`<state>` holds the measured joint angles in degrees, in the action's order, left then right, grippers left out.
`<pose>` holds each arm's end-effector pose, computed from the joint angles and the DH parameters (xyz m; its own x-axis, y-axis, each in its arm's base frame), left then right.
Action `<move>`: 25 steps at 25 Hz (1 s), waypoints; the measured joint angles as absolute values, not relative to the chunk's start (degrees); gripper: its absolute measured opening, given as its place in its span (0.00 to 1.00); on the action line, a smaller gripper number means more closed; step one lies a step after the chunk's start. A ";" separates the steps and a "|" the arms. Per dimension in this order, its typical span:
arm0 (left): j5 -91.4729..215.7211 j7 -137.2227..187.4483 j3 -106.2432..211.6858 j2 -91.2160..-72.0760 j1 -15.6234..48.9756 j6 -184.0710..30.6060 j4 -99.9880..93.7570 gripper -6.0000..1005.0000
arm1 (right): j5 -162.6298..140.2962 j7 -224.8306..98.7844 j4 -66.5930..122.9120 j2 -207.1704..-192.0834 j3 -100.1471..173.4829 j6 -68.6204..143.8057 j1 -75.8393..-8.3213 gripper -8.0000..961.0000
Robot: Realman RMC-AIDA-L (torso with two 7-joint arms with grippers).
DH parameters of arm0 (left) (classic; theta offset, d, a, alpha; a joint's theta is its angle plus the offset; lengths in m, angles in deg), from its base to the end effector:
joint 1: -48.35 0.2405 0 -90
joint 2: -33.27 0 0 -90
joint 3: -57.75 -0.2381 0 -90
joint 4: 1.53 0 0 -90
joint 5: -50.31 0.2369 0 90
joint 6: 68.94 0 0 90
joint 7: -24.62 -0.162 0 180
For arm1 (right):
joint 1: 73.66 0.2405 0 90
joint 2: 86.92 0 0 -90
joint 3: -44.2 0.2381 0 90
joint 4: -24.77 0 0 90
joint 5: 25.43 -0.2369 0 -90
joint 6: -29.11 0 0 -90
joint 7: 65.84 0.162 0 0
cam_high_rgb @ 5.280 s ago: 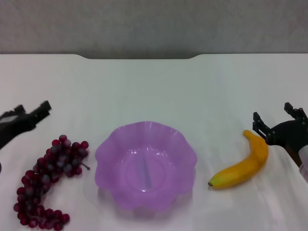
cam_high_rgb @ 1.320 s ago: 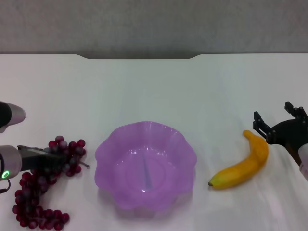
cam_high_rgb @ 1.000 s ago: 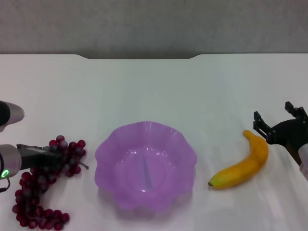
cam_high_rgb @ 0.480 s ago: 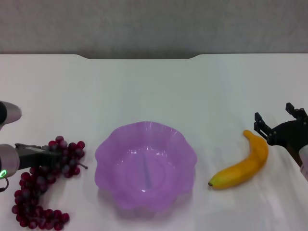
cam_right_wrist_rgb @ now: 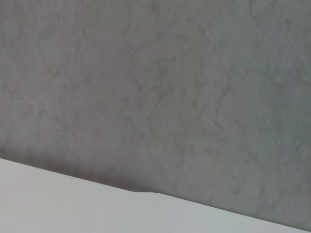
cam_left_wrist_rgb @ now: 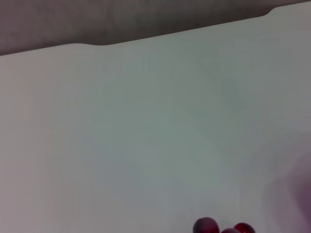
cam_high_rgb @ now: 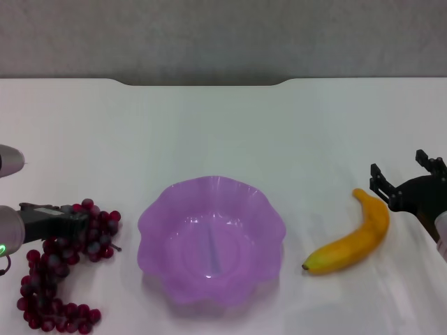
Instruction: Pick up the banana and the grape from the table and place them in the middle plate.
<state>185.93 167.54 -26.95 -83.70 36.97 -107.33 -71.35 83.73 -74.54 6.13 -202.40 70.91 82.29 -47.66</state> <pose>-0.2950 0.3877 0.0086 0.6789 0.6394 0.3609 0.6658 -0.3289 -0.6697 0.3325 0.3575 -0.0611 0.8431 -0.1290 -0.5221 -0.5377 -0.2221 -0.8134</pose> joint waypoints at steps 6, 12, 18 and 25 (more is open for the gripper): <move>185.92 167.39 -27.32 -83.67 37.71 -107.16 -72.53 0.31 | 83.73 -74.54 6.22 -202.40 70.91 82.29 -47.73 0.93; 185.93 167.37 -27.33 -83.65 38.37 -107.11 -73.77 0.30 | 83.73 -74.54 6.23 -202.40 70.91 82.29 -47.73 0.93; 185.93 167.35 -27.92 -83.68 40.33 -106.93 -77.32 0.29 | 83.73 -74.54 6.22 -202.40 70.92 82.29 -47.73 0.92; 186.06 167.34 -28.72 -83.65 41.50 -106.49 -80.04 0.28 | 83.73 -74.54 6.22 -202.40 70.92 82.29 -47.74 0.92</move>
